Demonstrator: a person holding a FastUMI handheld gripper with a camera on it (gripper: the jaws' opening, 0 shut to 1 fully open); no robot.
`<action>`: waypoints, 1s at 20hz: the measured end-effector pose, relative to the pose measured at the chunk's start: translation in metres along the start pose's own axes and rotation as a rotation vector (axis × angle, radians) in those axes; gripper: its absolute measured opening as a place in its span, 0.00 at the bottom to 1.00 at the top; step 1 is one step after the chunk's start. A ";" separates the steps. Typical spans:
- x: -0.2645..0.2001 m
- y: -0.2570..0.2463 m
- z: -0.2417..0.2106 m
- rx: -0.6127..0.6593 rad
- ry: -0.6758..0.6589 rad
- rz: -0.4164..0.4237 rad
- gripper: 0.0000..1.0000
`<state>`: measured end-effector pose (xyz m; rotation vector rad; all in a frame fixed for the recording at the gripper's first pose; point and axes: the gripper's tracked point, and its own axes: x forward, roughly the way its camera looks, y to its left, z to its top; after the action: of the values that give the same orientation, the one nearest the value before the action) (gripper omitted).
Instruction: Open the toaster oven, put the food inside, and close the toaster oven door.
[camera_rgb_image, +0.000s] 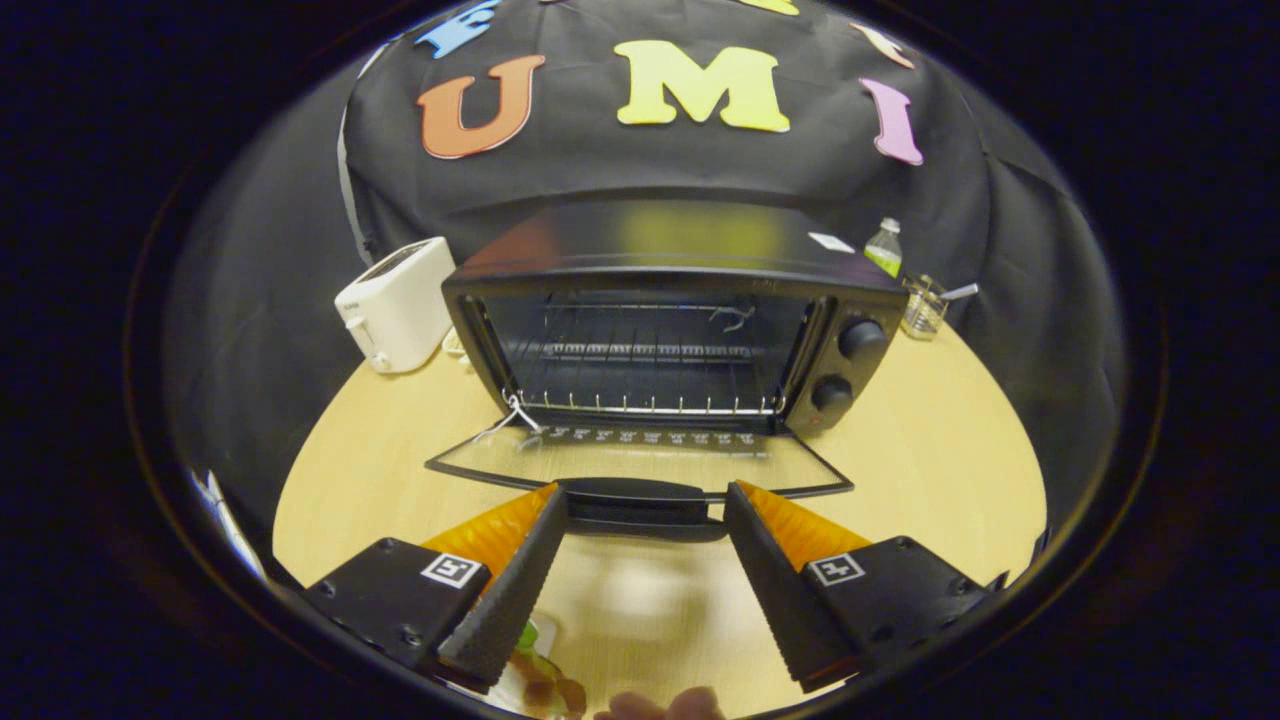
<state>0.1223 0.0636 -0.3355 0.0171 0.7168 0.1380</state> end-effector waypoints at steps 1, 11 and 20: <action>-0.001 -0.003 -0.004 0.023 0.012 -0.001 1.00; -0.043 -0.013 0.006 0.016 -0.028 0.010 1.00; 0.002 -0.017 0.020 0.007 -0.007 0.006 1.00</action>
<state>0.1389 0.0477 -0.3226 0.0265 0.7104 0.1411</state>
